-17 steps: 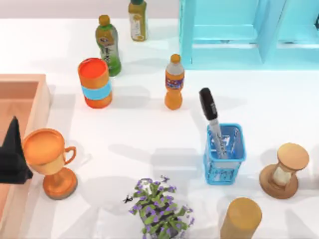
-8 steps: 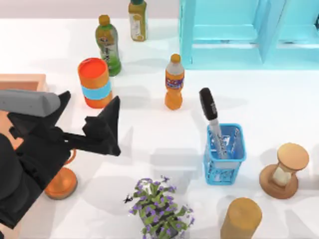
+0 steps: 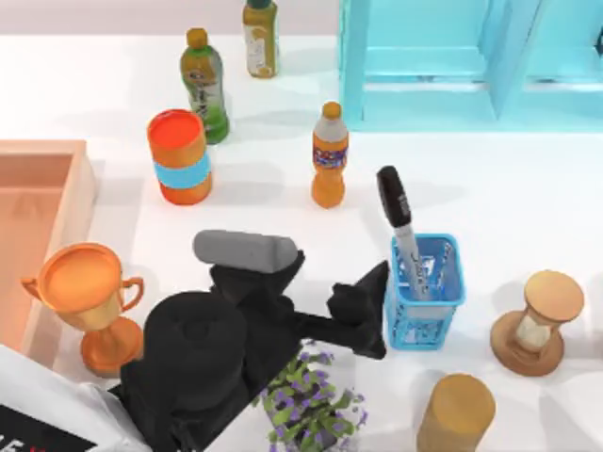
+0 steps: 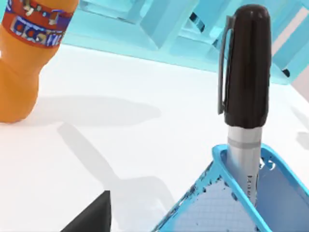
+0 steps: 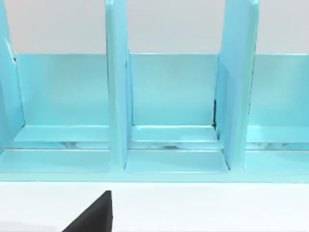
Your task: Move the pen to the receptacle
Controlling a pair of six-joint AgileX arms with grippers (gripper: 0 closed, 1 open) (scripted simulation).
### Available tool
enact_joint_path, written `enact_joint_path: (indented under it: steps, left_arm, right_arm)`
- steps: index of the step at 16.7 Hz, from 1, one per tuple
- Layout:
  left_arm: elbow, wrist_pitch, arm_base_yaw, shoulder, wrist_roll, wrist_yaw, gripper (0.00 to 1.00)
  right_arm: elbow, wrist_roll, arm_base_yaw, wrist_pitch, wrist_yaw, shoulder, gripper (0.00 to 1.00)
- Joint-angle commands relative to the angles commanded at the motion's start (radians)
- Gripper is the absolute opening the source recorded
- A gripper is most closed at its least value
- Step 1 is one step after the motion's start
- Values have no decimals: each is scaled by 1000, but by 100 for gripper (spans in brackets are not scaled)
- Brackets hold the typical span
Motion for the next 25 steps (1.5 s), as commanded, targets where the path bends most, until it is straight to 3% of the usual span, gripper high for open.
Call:
enact_joint_path:
  steps: [4,11,20,25]
  left_arm:
    - [17,95,-65,135,-55,-28,100]
    - [32,92,-50,139,-52,-19,100]
    - [371,2,9,378,-39,49,100]
    - [415,5,6,442,-43,48,100]
  right_arm:
    - [0,0,0,0,0,0,100]
    - [0,0,0,0,0,0,100]
    - [0,0,0,0,0,0,100]
    - [0,0,0,0,0,0,100]
